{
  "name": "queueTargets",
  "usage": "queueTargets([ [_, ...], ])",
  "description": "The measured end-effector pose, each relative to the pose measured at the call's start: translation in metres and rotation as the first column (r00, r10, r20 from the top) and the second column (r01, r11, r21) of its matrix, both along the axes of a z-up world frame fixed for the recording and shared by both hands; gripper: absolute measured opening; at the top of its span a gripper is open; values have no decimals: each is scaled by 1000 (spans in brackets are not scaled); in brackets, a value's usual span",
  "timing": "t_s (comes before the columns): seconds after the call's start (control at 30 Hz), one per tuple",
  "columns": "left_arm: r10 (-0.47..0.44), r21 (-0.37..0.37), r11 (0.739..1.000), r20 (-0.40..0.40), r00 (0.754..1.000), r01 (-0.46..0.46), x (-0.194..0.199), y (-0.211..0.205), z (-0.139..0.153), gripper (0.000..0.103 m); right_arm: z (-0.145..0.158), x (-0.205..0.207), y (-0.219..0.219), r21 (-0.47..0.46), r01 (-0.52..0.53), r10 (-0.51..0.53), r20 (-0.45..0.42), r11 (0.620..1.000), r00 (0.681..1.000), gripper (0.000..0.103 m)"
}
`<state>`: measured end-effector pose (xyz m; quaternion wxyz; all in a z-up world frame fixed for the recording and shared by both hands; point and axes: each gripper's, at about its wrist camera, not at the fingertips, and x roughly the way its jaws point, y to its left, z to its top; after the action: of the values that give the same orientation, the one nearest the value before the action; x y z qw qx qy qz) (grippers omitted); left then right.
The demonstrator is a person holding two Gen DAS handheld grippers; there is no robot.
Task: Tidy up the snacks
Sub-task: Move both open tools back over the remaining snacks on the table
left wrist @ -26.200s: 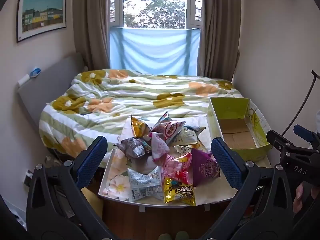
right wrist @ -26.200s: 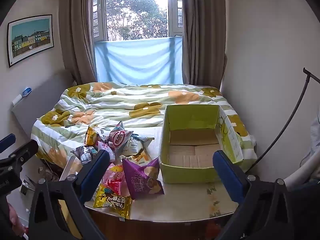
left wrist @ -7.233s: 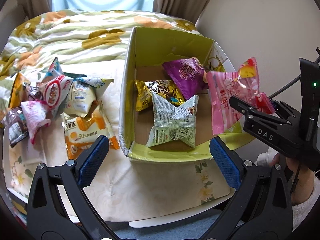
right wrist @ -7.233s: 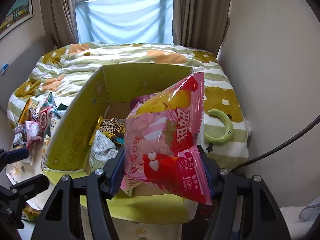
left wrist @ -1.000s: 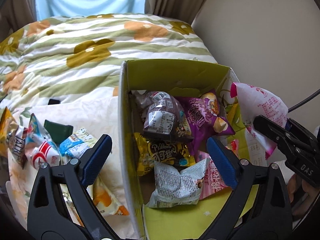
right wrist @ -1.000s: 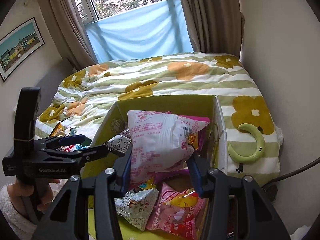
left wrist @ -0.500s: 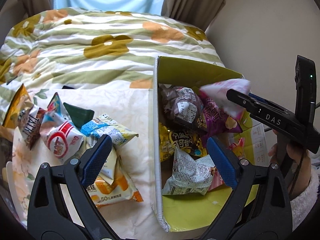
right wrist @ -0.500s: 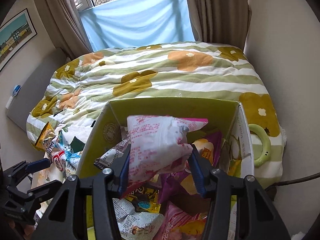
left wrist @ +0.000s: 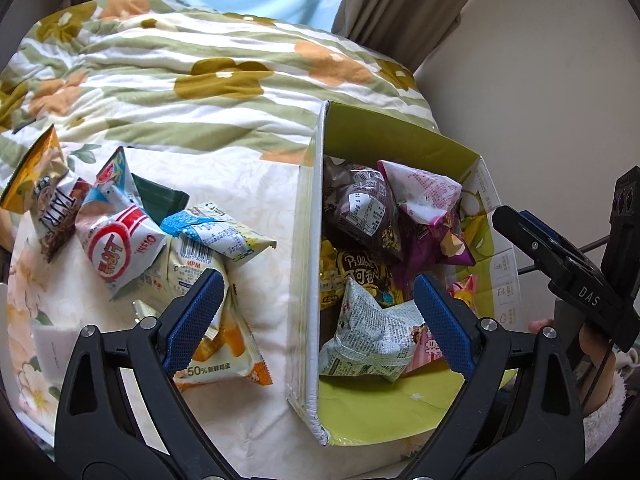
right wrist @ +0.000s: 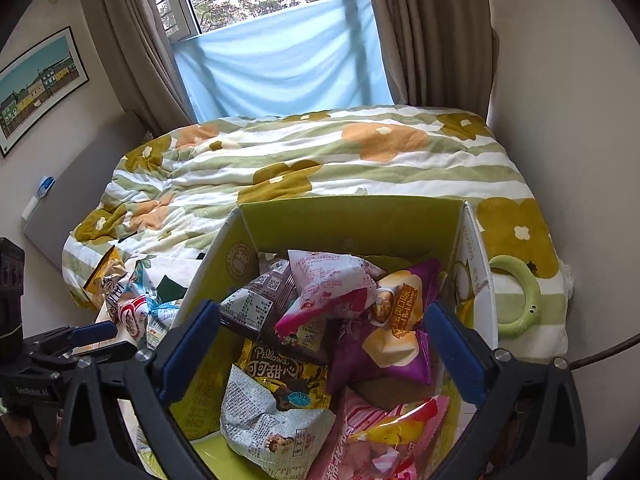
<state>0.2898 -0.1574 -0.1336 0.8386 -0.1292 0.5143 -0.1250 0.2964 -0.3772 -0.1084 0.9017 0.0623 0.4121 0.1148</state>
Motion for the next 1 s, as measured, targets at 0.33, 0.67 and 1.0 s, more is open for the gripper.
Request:
queueTargets([
  [0.33, 134, 76, 987, 55, 989, -138, -43, 49, 19, 95, 17, -14, 14, 31, -40, 40, 8, 999, 999, 102],
  [0.67, 285, 119, 948, 89, 954, -294, -106, 153, 24, 95, 42, -55, 76, -10, -147, 147, 101, 989, 984, 102],
  [1.0, 129, 174, 975, 74, 989, -140, -127, 231, 13, 95, 26, -100, 161, 25, -124, 123, 57, 992, 991, 102],
])
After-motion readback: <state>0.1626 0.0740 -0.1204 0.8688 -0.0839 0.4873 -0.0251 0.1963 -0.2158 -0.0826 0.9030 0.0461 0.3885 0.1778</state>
